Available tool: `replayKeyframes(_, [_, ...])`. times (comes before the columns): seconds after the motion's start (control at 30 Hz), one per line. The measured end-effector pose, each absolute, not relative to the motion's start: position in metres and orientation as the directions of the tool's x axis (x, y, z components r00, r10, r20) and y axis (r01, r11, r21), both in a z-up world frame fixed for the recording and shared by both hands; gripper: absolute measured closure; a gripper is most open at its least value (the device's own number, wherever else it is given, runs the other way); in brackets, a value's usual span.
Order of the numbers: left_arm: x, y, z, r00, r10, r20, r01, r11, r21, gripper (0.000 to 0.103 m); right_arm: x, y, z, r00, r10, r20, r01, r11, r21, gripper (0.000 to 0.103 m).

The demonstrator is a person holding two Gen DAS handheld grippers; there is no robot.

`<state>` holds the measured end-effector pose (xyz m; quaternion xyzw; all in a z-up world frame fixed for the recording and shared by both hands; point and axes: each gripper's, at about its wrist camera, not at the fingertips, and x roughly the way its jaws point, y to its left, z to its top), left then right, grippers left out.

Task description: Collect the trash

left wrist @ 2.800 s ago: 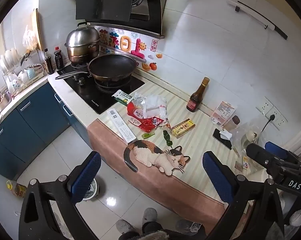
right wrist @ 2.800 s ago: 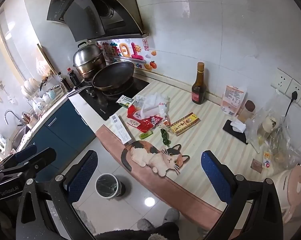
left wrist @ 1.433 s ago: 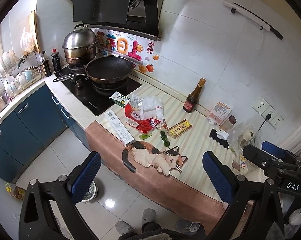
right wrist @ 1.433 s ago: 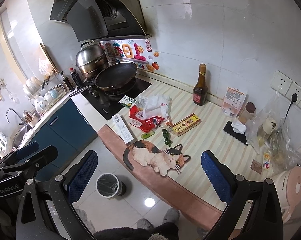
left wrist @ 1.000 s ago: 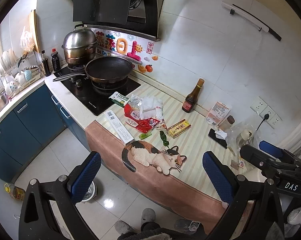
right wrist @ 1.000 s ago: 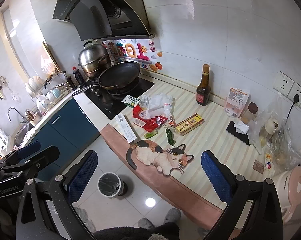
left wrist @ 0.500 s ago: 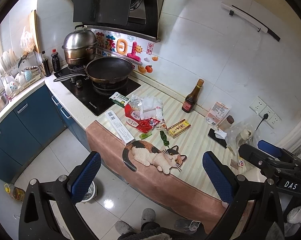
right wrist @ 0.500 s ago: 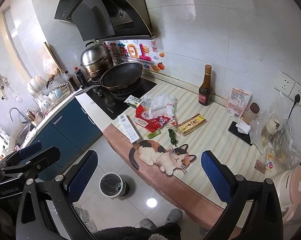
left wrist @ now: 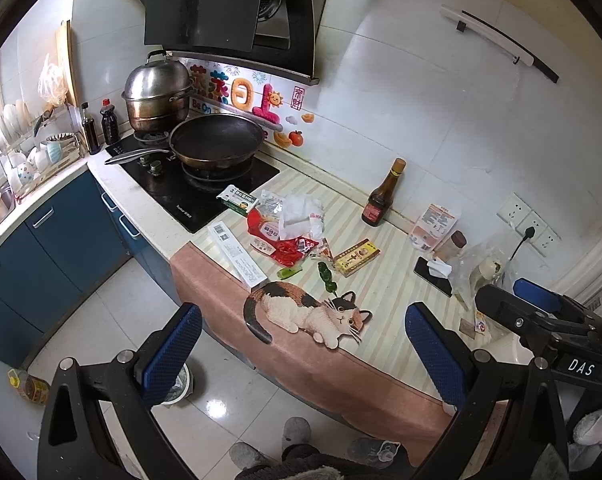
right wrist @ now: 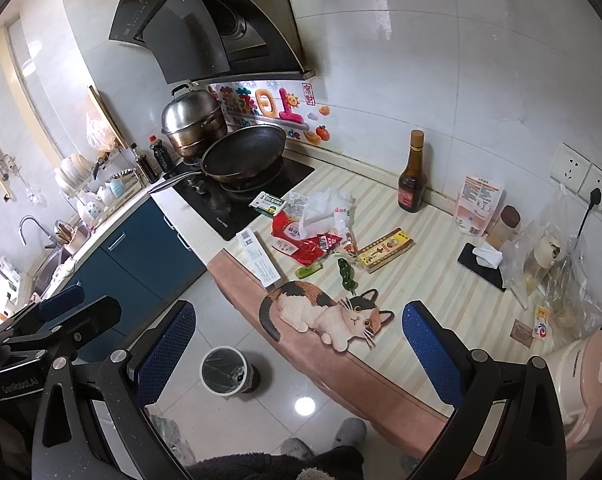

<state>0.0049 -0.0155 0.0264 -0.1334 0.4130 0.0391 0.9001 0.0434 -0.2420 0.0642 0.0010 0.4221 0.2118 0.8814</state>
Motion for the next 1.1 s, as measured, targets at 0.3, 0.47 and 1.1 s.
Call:
replayKeyframes(0.3, [0.003,-0.014,0.024,0.656,-0.040,-0.753,-0.180,0.962,-0.208,0.000,0.044,-0.242,0.063,0.552,0.375,-0.745,-0.374,0.910,0.181,0.000])
replayKeyframes(0.47, [0.007,-0.010,0.029,0.662,-0.022,-0.749,-0.182,0.965,-0.189,0.000,0.042,-0.238,0.065,0.558,0.374,-0.741,-0.356,0.914,0.193,0.000])
replayKeyframes(1.1, [0.163,0.068,-0.125,0.398,0.253,-0.882,-0.417,0.906,0.071,0.000,0.187,-0.228,-0.063,0.579,0.078,-0.812,0.072,0.987,0.147,0.000])
